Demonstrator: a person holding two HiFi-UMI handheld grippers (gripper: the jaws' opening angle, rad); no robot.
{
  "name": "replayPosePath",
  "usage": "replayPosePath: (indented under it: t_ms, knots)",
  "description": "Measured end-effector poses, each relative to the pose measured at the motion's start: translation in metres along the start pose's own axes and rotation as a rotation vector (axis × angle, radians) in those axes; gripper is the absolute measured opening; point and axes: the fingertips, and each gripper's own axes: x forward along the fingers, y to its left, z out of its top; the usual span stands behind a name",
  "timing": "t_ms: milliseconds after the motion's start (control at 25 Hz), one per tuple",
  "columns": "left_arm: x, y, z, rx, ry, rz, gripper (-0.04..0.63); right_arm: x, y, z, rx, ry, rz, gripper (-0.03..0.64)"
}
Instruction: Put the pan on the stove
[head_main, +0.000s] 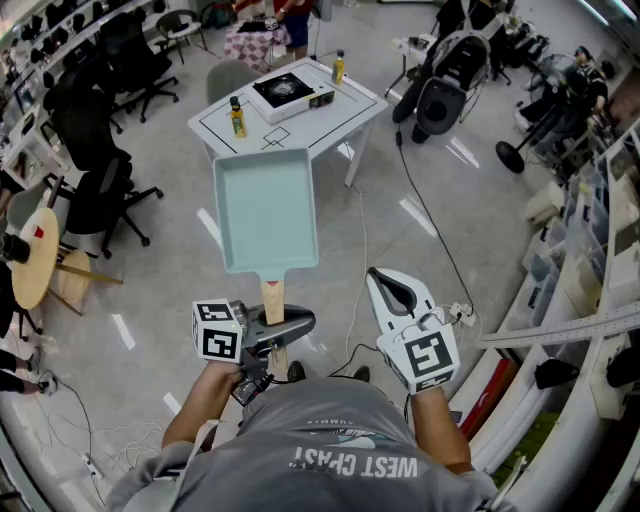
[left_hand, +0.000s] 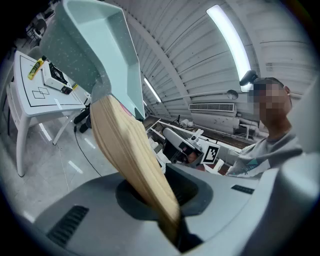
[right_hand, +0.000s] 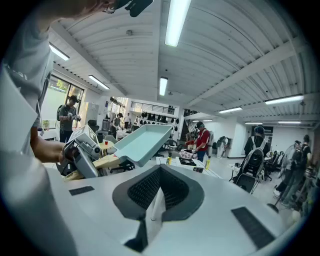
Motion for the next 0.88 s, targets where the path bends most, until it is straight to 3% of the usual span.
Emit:
replayPosePath:
  t_ms: [520, 880]
  knots:
    - [-0.021, -0.002, -0.007, 0.003, 0.022, -0.025, 0.038, 0.003, 0.02, 0.008, 0.023, -0.02, -0.026, 0.009]
    - [-0.005, 0.003, -0.006, -0.004, 0.019, -0.009, 0.038, 0.001, 0.001, 0.004, 0.069, -0.051, -0.026, 0.011]
